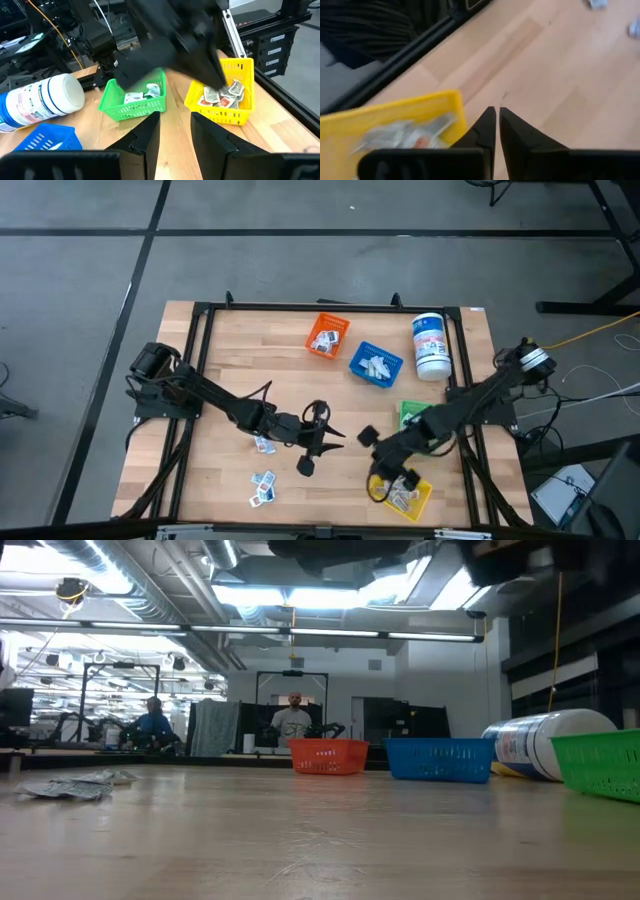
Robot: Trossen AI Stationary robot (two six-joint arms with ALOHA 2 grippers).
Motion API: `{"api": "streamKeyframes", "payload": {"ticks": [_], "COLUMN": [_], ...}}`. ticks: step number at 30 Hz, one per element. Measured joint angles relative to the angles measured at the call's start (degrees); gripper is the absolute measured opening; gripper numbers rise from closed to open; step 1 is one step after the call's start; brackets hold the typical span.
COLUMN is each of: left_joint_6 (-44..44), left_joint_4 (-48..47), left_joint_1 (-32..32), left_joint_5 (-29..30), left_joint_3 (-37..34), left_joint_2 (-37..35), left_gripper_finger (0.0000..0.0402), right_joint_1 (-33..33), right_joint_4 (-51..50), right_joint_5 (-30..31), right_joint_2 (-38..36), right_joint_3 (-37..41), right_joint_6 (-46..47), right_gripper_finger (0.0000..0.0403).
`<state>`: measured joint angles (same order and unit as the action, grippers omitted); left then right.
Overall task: Pick & Place First Aid Supplies
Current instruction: Adjust the baskets on the table
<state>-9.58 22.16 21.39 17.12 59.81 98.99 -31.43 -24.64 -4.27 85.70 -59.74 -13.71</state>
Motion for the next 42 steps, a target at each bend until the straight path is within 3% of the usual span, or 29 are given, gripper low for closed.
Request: {"api": "streamKeyframes", "payload": {"ticks": [6,10,14,22,31,42], "left_joint_6": [0.0,-0.06,-0.15,0.07,0.9,0.92], "left_joint_4": [-0.24,-0.74,-0.99,-1.03,-1.4,-1.4], "left_joint_1": [0.26,0.68,0.79,0.76,0.76,0.76], "left_joint_5": [0.97,2.01,2.93,2.97,2.97,2.97], "left_joint_3": [0.0,0.0,0.0,0.0,0.0,0.0], "left_joint_2": [-0.25,-0.25,-0.25,-0.25,-0.25,-0.25], "left_gripper_finger": [0.0104,0.0104,0.0104,0.0104,0.0104,0.0104], "right_joint_1": [0.34,0.05,-1.01,-0.47,2.58,7.86], "right_joint_4": [-16.09,-30.04,-36.7,-41.17,-37.74,-21.1], "right_joint_5": [3.01,6.7,7.67,8.4,9.27,9.27], "right_joint_2": [-11.37,-14.28,-11.4,0.66,9.5,10.9], "right_joint_3": [0.02,0.02,0.04,0.08,0.08,0.1], "right_joint_6": [14.66,27.22,33.11,32.84,29.43,18.86], "right_gripper_finger": [0.0026,0.0026,0.0026,0.0026,0.0026,0.0026]}}
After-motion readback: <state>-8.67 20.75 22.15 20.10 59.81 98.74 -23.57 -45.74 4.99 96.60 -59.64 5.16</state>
